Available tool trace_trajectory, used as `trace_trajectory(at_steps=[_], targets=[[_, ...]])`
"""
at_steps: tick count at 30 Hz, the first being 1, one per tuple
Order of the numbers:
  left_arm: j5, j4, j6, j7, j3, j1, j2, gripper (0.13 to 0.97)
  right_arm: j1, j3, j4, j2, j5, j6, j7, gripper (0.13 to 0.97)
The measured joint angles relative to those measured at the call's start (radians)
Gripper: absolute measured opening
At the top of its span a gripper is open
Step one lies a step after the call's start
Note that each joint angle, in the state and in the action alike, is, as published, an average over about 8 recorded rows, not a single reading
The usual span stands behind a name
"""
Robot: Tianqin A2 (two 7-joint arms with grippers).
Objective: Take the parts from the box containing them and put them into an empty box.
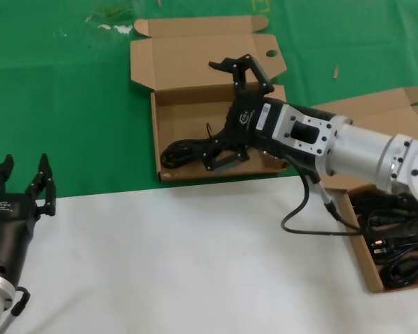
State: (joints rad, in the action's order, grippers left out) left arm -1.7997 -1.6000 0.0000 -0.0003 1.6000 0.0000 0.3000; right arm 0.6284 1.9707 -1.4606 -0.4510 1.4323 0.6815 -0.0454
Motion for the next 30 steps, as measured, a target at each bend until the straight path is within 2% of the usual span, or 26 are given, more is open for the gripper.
trace_trajectory(at_steps=[6, 11, 23, 30], targets=[[0.0, 0.0, 0.0, 0.0, 0.0, 0.0, 0.0, 0.377, -0.063, -0.037, -0.014, 0.015, 0.037, -0.068, 0.004, 0.929], [0.0, 0.0, 0.0, 0.0, 0.0, 0.0, 0.0, 0.507, -0.115, -0.068, -0.025, 0.028, 0.067, -0.124, 0.008, 0.963], [0.0, 0.0, 0.0, 0.0, 0.0, 0.0, 0.0, 0.777, -0.24, -0.142, -0.053, 0.058, 0.14, -0.26, 0.017, 0.966], [0.0, 0.0, 0.0, 0.0, 0.0, 0.0, 0.0, 0.871, -0.314, -0.185, -0.07, 0.075, 0.183, -0.34, 0.023, 0.966]])
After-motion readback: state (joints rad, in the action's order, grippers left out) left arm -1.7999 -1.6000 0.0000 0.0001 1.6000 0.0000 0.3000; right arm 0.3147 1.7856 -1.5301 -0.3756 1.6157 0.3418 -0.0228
